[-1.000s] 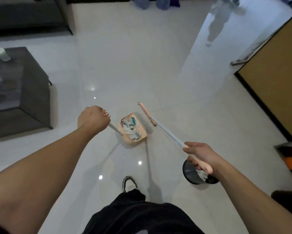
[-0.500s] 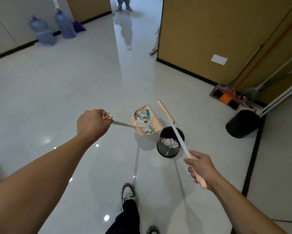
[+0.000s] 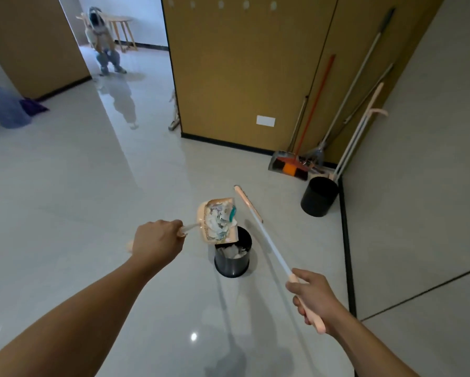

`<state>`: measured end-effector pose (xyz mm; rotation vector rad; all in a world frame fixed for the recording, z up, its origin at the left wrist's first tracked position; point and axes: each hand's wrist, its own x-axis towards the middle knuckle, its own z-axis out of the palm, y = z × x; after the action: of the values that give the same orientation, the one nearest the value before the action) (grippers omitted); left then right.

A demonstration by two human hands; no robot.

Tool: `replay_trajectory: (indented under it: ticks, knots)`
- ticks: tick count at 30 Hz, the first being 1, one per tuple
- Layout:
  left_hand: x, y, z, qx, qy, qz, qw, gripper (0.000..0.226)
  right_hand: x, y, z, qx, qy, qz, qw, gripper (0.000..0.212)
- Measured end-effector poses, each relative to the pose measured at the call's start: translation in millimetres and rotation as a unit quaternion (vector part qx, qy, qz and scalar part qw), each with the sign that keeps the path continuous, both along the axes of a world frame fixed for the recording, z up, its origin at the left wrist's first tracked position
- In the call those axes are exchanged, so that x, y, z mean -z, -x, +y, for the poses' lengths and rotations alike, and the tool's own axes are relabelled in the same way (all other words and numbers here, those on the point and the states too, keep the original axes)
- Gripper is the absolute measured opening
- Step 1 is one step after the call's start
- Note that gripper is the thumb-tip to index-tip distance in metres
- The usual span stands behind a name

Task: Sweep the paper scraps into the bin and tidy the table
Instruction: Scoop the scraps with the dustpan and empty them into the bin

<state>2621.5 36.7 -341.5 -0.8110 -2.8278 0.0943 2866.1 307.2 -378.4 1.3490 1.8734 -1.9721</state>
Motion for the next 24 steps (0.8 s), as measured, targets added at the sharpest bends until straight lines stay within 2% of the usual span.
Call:
replay_trajectory:
  ticks: [7, 17, 24]
  knots:
    - [9, 9, -7, 0.084, 0.063, 0.002, 0.995, 0.016, -3, -14, -28, 0.018, -0.01, -0.035, 0.999, 0.049]
    - [10, 8, -26, 0.13, 0.034, -0.01, 0.991, 0.009, 0, -20, -47, 0.036, -0.019, -0.045, 0.998, 0.049]
    - [9, 5, -32, 0.159, 0.06, -0.014, 0.985, 0.008, 0, -22, -57, 0.039, -0.023, -0.042, 0.998, 0.052]
